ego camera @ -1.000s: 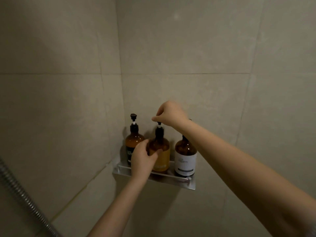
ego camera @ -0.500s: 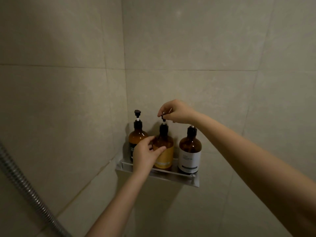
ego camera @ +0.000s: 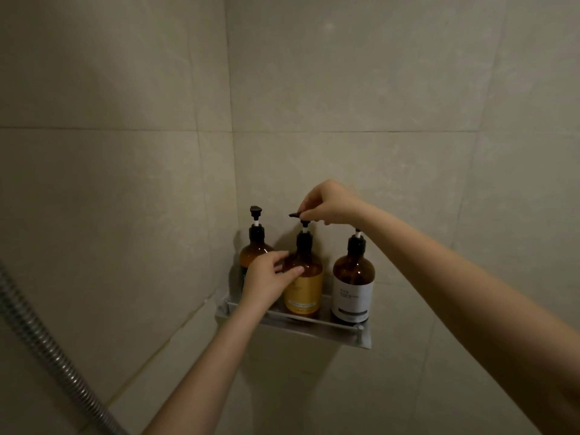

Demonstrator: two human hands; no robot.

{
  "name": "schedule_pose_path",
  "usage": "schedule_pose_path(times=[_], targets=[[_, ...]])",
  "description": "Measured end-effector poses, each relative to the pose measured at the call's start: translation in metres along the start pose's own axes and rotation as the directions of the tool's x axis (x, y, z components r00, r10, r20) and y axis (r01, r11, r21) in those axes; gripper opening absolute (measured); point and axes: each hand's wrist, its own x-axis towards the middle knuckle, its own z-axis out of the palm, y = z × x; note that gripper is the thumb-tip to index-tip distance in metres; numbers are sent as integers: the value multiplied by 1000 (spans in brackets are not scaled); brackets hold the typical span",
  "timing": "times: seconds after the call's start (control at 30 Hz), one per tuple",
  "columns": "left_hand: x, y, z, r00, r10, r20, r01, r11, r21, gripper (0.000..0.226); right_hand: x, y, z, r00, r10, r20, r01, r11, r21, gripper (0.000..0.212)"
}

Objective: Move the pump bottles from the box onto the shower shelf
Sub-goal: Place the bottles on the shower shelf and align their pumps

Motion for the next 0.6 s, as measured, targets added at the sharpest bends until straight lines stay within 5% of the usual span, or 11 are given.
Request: schedule_pose_path(times=[0.23, 0.33, 0.43, 0.6], targets=[[2, -1, -3, 1000, -3, 24, 3, 1000, -12, 54, -6, -1, -12, 990, -60, 125, 49, 995, 91, 25], [0, 0, -2, 1000, -7, 29, 7, 1000, -24, 54, -3, 2, -10, 998, 59, 23, -62, 985, 162, 22], [-2, 1, -1, 1000, -16, 21, 17, 1000, -24, 54, 0, 2, -5, 991, 113, -70, -111, 993, 30, 34], [-3, 1, -2, 999, -17, 33, 18, 999, -32, 54, 2, -5, 0, 974, 220, 53, -225, 964, 140, 34]])
